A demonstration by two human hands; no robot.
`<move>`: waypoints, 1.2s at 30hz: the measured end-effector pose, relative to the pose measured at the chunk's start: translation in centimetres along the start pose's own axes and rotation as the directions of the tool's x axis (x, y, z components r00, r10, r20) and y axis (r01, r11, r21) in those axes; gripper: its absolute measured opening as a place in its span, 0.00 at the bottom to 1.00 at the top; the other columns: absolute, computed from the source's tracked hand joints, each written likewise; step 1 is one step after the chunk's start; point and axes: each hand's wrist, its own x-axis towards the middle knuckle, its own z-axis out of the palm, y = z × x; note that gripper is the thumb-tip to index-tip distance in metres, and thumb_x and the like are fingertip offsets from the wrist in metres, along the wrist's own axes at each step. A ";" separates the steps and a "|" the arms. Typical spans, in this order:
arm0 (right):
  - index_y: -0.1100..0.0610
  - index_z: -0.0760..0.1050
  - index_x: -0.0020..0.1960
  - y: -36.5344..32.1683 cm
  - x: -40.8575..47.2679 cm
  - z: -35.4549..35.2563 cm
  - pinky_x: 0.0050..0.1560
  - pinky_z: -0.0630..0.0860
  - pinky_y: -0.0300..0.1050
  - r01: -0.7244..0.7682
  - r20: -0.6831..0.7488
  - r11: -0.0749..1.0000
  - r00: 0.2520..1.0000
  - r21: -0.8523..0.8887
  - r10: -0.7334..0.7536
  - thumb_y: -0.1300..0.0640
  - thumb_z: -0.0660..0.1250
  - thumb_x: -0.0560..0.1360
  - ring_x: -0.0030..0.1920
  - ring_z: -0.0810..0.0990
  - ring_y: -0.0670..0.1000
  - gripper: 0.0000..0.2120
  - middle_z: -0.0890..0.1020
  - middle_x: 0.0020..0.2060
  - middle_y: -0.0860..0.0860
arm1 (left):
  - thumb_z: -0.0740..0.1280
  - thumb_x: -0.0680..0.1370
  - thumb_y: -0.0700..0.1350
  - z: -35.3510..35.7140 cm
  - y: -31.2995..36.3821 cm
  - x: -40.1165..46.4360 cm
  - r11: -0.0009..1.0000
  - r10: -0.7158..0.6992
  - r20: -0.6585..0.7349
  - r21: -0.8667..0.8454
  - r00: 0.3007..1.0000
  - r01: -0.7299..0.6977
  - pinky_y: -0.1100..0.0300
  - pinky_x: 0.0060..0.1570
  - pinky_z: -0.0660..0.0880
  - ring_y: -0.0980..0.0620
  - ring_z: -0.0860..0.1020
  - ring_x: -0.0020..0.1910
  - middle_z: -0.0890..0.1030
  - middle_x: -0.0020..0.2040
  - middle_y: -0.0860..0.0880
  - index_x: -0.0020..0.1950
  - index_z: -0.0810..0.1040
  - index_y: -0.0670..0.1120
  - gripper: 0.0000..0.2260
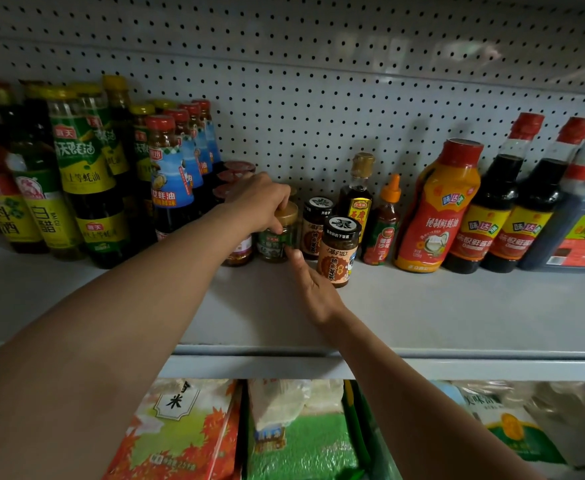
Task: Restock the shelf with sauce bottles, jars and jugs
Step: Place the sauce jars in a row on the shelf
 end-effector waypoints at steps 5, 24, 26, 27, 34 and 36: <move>0.43 0.63 0.78 0.5 0.1 0.0 0.79 0.58 0.53 0.042 -0.012 0.999 0.999 0.000 -0.042 0.14 0.42 0.62 0.77 0.63 0.48 0.54 0.65 0.78 0.46 | 0.77 0.70 0.51 -0.1 0.1 1.0 0.997 -0.005 0.011 0.079 1.000 0.004 0.51 0.54 0.68 0.42 0.70 0.61 0.74 0.59 0.45 0.57 0.76 0.51 0.19; 0.49 0.77 0.47 0.3 -3.5 -2.6 0.44 0.78 0.41 0.239 -0.641 0.925 0.768 0.294 0.005 0.47 0.66 0.81 0.46 0.83 0.51 0.07 0.84 0.41 0.49 | 0.74 0.72 0.54 0.5 3.4 -1.8 0.883 -0.009 -0.335 -0.444 0.942 -0.150 0.53 0.59 0.73 0.51 0.74 0.61 0.77 0.59 0.52 0.61 0.78 0.53 0.19; 0.51 0.76 0.53 1.2 -3.3 -4.0 0.41 0.73 0.28 0.220 -0.714 0.939 0.699 0.265 0.038 0.50 0.69 0.79 0.50 0.81 0.51 0.06 0.82 0.46 0.49 | 0.75 0.72 0.52 1.5 4.9 -2.4 0.768 0.022 -0.233 -0.619 0.972 -0.166 0.52 0.58 0.75 0.53 0.77 0.58 0.79 0.57 0.53 0.61 0.78 0.52 0.19; 0.50 0.76 0.57 1.6 -3.0 -4.6 0.42 0.73 0.26 0.192 -0.693 0.950 0.720 0.246 0.034 0.51 0.71 0.78 0.52 0.81 0.50 0.10 0.82 0.49 0.51 | 0.76 0.72 0.50 2.1 5.6 -2.8 0.724 0.049 -0.166 -0.674 0.985 -0.149 0.51 0.59 0.76 0.52 0.77 0.58 0.79 0.57 0.52 0.62 0.78 0.52 0.19; 0.51 0.76 0.63 3.2 -0.4 -5.8 0.57 0.79 0.45 0.151 -0.446 0.982 0.891 0.113 -0.085 0.57 0.76 0.74 0.57 0.81 0.46 0.19 0.83 0.53 0.48 | 0.78 0.70 0.48 3.0 5.8 -2.6 0.806 0.021 -0.148 -0.583 0.989 -0.105 0.55 0.58 0.71 0.49 0.75 0.60 0.78 0.60 0.48 0.58 0.81 0.52 0.18; 0.52 0.77 0.63 2.9 0.4 -5.9 0.58 0.79 0.44 0.107 -0.396 0.993 0.915 0.053 -0.078 0.56 0.76 0.74 0.55 0.81 0.46 0.19 0.83 0.52 0.47 | 0.78 0.69 0.50 2.6 5.1 -2.4 0.884 0.017 -0.170 -0.458 0.985 -0.094 0.52 0.62 0.66 0.47 0.69 0.66 0.78 0.61 0.49 0.56 0.81 0.53 0.17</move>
